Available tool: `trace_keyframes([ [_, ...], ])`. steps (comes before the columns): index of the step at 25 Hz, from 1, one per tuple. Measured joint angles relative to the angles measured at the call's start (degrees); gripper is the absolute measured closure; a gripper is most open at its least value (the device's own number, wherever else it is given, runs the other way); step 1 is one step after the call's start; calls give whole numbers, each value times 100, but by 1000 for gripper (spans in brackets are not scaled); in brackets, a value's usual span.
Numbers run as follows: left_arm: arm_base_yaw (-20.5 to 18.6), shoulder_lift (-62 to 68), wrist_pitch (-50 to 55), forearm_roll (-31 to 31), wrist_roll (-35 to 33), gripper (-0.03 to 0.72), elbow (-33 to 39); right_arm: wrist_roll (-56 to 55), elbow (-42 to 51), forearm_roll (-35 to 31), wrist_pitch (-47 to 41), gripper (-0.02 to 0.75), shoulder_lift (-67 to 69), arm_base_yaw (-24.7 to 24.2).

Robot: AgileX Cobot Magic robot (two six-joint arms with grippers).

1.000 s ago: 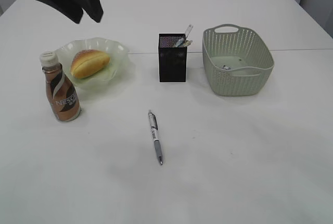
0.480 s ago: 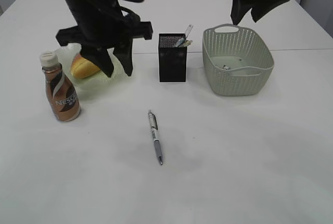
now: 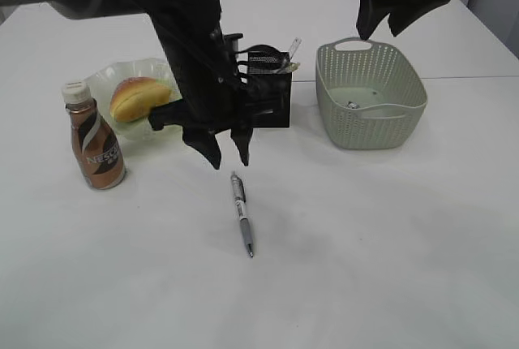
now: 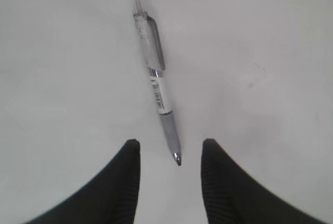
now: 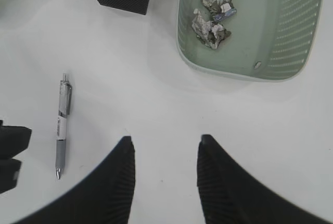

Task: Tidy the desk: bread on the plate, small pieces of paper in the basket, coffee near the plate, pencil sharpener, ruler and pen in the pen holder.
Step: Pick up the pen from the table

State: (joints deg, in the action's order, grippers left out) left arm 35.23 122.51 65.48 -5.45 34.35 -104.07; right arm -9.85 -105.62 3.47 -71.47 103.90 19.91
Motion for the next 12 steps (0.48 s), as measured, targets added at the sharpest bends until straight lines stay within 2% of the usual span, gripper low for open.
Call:
trace_keyframes([
  [12,34,341,-197,227,490,394,0,0,0,0,-12,409,0,0],
])
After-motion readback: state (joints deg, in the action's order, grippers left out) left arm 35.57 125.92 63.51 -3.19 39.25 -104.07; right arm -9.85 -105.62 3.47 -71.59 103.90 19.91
